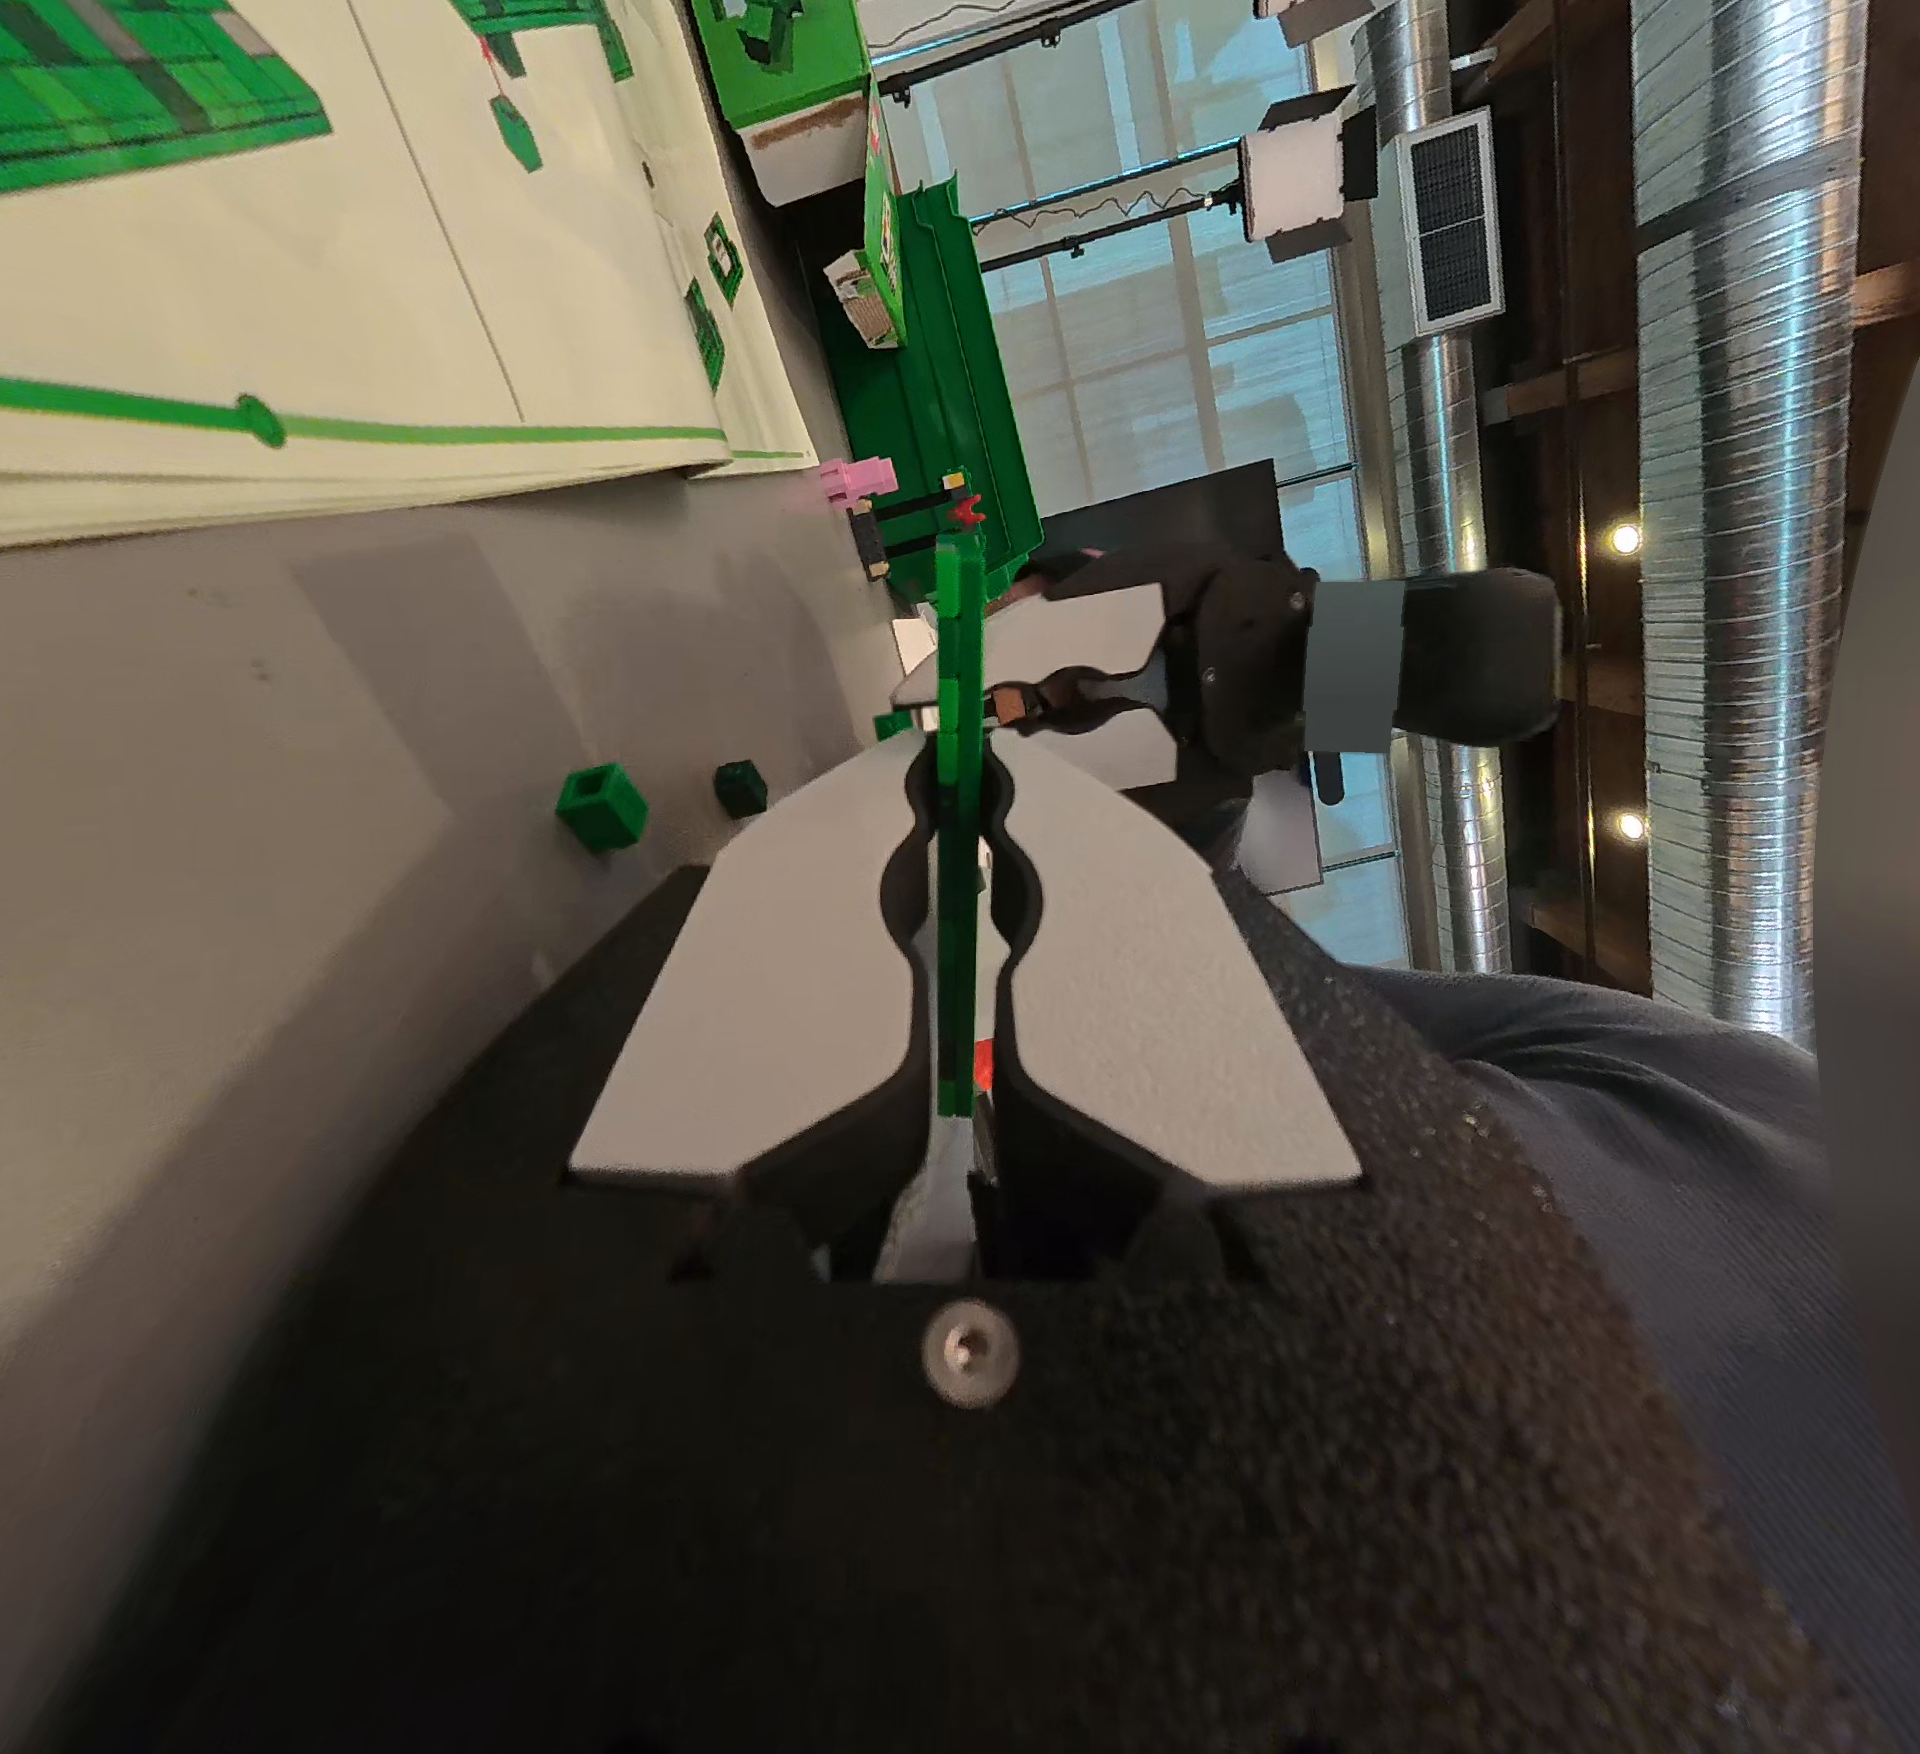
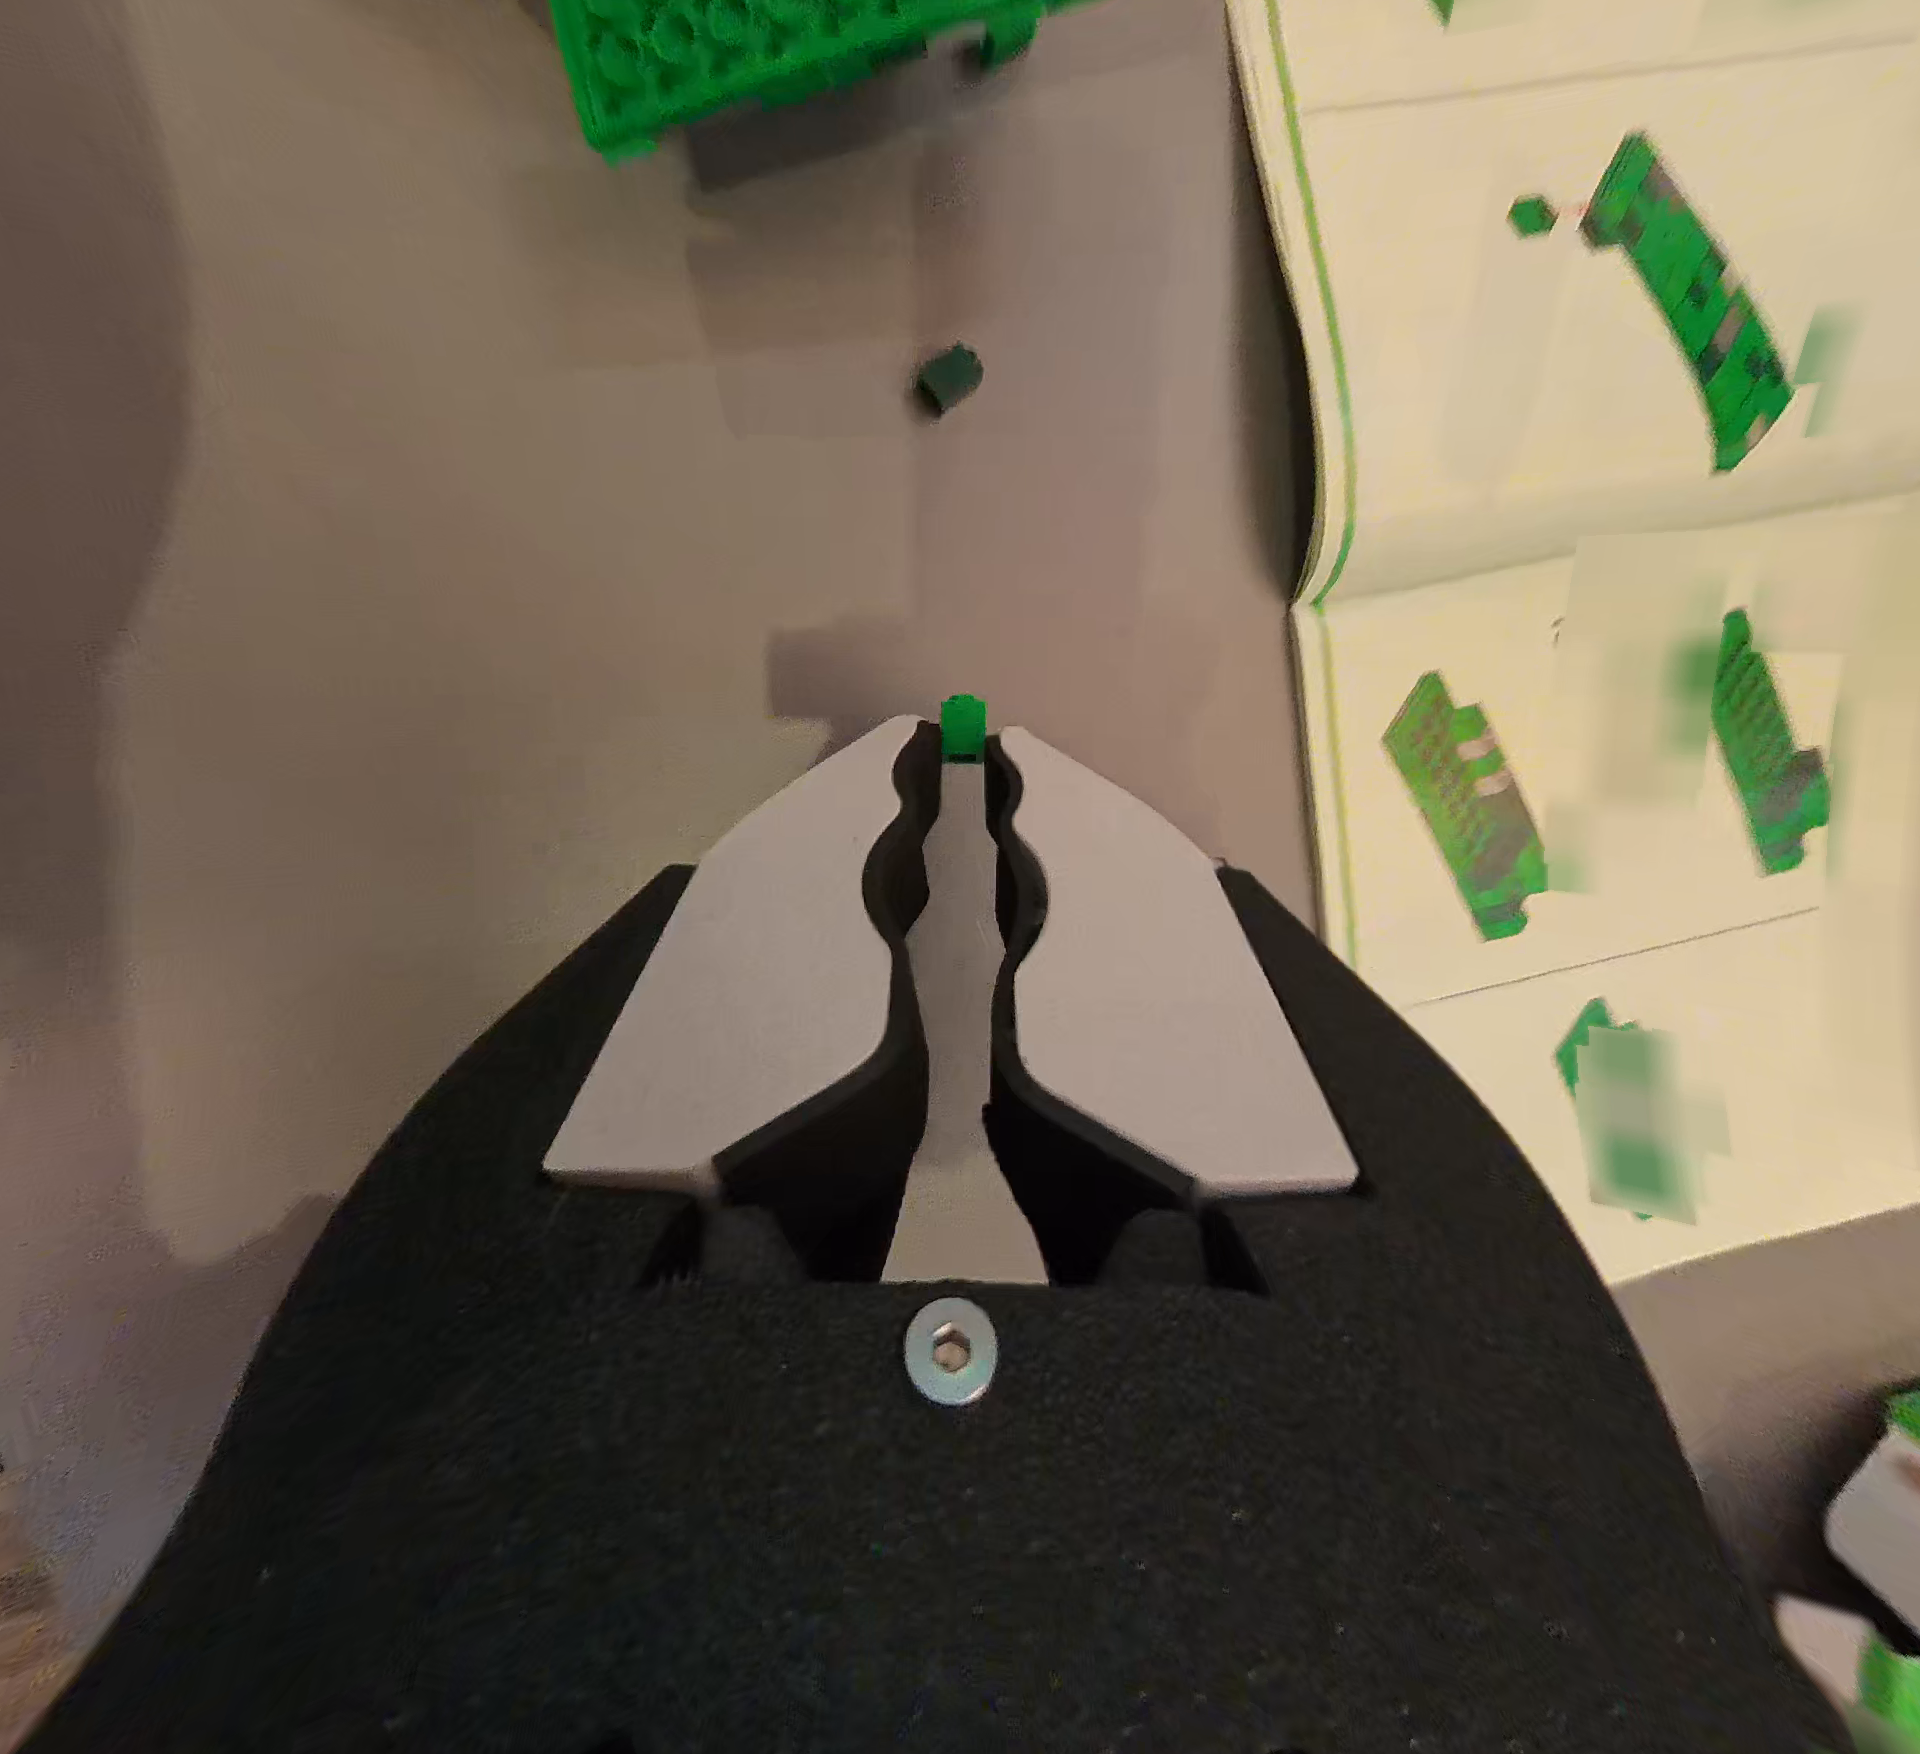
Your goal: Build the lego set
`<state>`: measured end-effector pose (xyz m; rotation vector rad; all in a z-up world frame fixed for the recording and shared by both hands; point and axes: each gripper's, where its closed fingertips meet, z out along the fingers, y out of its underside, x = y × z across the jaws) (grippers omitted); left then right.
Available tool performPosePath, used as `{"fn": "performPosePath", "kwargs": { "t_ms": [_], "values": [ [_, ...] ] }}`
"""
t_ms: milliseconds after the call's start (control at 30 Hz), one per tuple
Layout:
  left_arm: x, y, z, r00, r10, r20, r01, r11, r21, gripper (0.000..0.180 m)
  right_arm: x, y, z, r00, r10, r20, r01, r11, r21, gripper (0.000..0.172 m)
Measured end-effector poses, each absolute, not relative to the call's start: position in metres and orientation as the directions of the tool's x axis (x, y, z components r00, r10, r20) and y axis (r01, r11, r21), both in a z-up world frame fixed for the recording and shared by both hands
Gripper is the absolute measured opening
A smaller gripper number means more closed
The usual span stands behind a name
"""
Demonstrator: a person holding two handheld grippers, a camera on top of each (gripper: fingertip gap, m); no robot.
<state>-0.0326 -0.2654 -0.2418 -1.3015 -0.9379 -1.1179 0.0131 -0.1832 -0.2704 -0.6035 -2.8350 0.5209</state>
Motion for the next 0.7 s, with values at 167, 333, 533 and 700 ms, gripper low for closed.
{"fn": "performPosePath", "kwargs": {
  "t_ms": [167,333,533,700],
  "values": [
    [-0.032,-0.265,-0.242,0.235,-0.090,0.968,0.968,-0.065,-0.241,0.006,0.004,-0.201,-0.270,-0.919,0.355,0.174,0.251,0.865,-0.435,0.008],
    [-0.030,-0.265,-0.243,0.244,-0.081,0.966,0.965,-0.074,-0.250,0.006,-0.011,-0.224,-0.251,-0.877,0.404,0.262,0.193,0.793,-0.577,0.008],
    [-0.027,-0.262,-0.248,0.314,-0.024,0.949,0.945,-0.087,-0.315,0.006,-0.036,-0.235,-0.226,-0.816,0.452,0.362,0.228,0.825,-0.517,0.008],
    [-0.028,-0.262,-0.249,0.374,0.017,0.927,0.925,-0.072,-0.372,0.006,-0.044,-0.245,-0.229,-0.785,0.381,0.489,0.215,0.907,-0.362,0.008]
  ]
}}
